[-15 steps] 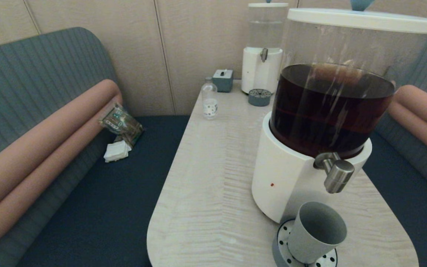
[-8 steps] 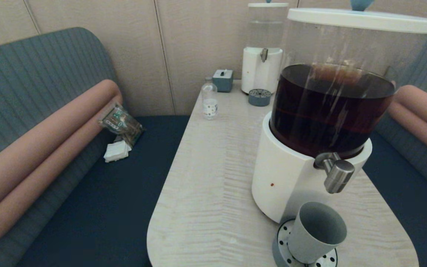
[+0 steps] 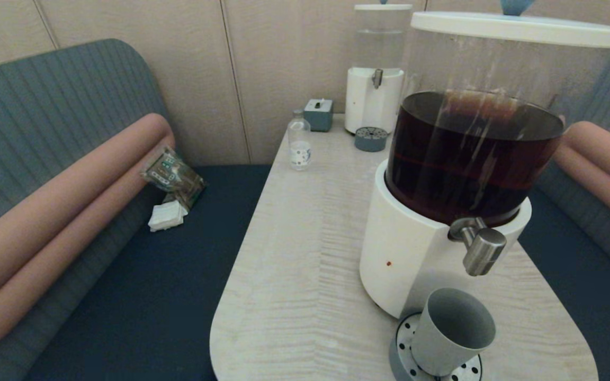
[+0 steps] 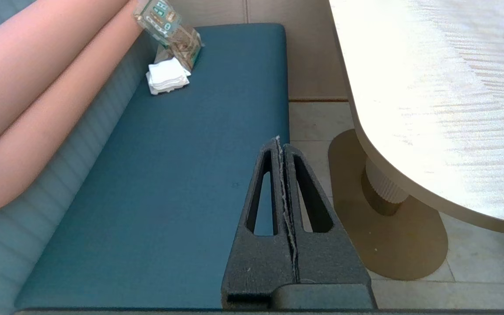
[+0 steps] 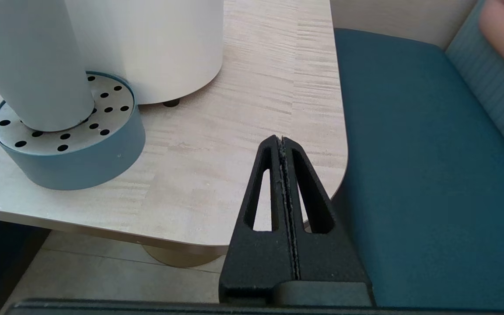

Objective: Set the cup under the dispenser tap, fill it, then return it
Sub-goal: Turn on the faucet

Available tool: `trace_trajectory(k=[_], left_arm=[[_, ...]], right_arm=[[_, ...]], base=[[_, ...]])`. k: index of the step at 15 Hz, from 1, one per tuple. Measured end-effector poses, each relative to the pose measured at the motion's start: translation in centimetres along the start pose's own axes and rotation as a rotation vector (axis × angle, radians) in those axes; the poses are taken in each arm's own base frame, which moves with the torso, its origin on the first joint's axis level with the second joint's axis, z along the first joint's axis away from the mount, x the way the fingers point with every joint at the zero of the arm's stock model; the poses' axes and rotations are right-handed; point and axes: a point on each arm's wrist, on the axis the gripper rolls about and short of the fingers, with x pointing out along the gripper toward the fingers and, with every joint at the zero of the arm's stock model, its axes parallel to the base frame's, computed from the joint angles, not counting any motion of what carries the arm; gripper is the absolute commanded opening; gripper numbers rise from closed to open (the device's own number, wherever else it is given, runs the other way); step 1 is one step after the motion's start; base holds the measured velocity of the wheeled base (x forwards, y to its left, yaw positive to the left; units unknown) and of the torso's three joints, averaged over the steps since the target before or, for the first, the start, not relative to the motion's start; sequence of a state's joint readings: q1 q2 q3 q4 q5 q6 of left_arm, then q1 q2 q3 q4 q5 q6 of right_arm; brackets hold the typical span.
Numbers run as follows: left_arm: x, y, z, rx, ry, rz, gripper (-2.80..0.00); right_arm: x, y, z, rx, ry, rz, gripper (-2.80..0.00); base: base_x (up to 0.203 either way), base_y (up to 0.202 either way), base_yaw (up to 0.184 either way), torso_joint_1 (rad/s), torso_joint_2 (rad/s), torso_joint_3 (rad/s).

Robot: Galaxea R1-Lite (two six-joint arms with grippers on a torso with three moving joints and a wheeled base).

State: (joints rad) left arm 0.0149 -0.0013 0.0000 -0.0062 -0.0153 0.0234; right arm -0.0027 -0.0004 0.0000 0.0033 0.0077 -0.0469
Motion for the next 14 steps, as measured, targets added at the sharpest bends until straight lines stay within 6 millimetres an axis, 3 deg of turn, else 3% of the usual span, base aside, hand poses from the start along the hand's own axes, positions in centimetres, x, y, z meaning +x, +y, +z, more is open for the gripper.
trace_trajectory(k=[4, 6, 10, 12, 14], left_arm=[[0.0, 0.0, 0.0, 0.000, 0.001, 0.000, -2.80], [0.0, 0.0, 0.0, 0.000, 0.000, 0.000, -2.80], [0.0, 0.0, 0.0, 0.000, 0.000, 0.000, -2.80], [0.0, 0.0, 0.0, -0.001, 0.000, 0.000, -2.80], [0.0, 0.0, 0.0, -0.001, 0.001, 0.000, -2.80]], right_arm=[[0.0, 0.0, 0.1, 0.001, -0.007, -0.005, -2.80], [-0.7, -0.1, 2.2, 0.003, -0.073, -0.014, -2.80], [-3.9, -0.5, 11.4, 0.027, -0.233, 0.011, -2.80], [-3.7, -0.7, 16.3, 0.048, -0.245, 0.038, -2.80], [-1.8, -0.8, 21.3, 0.071, -0.219, 0.087, -2.80]], base=[[0.000, 0.000, 0.000, 0.000, 0.00, 0.000], [0.000, 0.000, 0.000, 0.000, 0.00, 0.000], [0.000, 0.000, 0.000, 0.000, 0.00, 0.000], [0.000, 0.000, 0.000, 0.000, 0.00, 0.000], [0.000, 0.000, 0.000, 0.000, 0.00, 0.000]])
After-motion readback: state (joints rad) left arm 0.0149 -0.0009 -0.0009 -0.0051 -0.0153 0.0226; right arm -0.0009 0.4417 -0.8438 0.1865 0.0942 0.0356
